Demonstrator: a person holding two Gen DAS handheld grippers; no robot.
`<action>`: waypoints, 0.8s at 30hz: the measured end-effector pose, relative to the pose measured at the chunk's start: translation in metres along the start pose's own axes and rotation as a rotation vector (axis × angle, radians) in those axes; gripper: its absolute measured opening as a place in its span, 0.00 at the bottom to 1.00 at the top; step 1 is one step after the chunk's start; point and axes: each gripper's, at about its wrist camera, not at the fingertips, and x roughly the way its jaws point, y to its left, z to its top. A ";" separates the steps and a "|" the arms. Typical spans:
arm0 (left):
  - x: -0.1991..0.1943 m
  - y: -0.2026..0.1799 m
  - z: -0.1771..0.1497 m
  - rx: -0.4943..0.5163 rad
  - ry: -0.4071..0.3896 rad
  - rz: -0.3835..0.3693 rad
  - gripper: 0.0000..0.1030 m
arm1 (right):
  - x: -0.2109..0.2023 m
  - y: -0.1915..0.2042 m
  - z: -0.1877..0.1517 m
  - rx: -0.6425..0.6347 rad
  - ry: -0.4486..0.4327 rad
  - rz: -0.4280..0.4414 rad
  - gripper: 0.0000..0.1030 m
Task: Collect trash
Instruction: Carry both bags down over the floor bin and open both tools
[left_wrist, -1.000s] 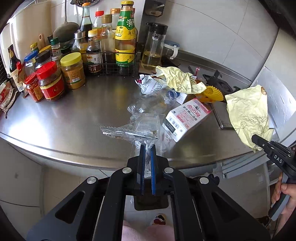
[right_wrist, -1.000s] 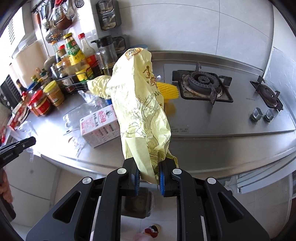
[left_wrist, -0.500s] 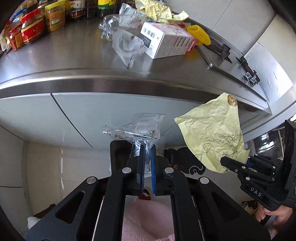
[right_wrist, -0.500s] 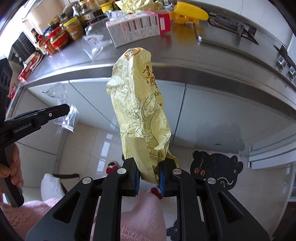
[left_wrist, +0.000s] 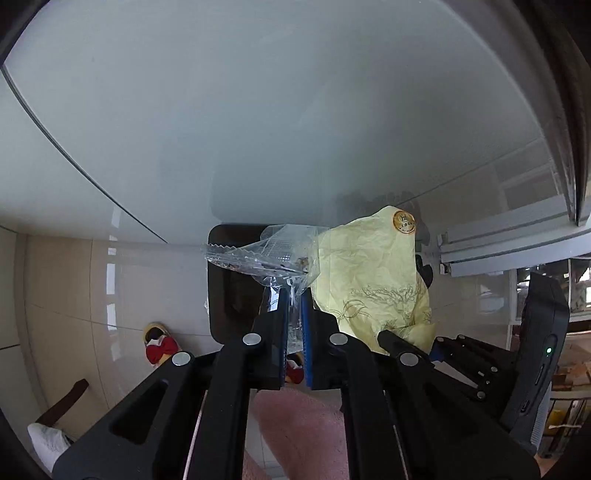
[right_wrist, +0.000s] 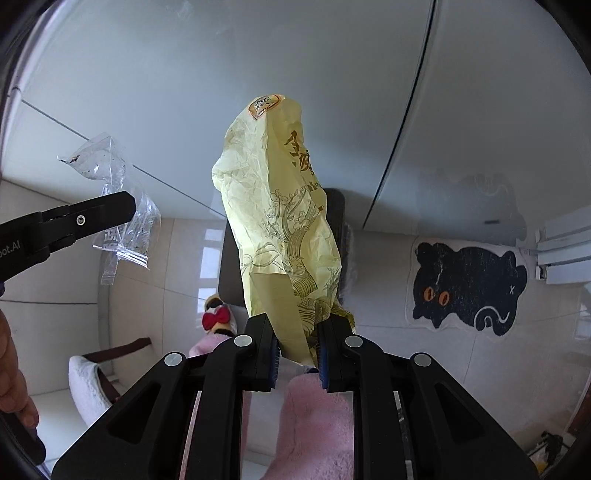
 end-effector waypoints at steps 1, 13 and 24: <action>0.011 0.005 0.002 -0.017 0.019 -0.002 0.05 | 0.011 0.000 0.001 0.003 0.013 0.001 0.17; 0.092 0.027 0.011 -0.036 0.161 -0.032 0.14 | 0.072 -0.001 0.014 0.002 0.053 0.014 0.21; 0.060 0.017 0.025 -0.012 0.107 0.026 0.86 | 0.057 0.006 0.015 -0.070 0.047 -0.015 0.97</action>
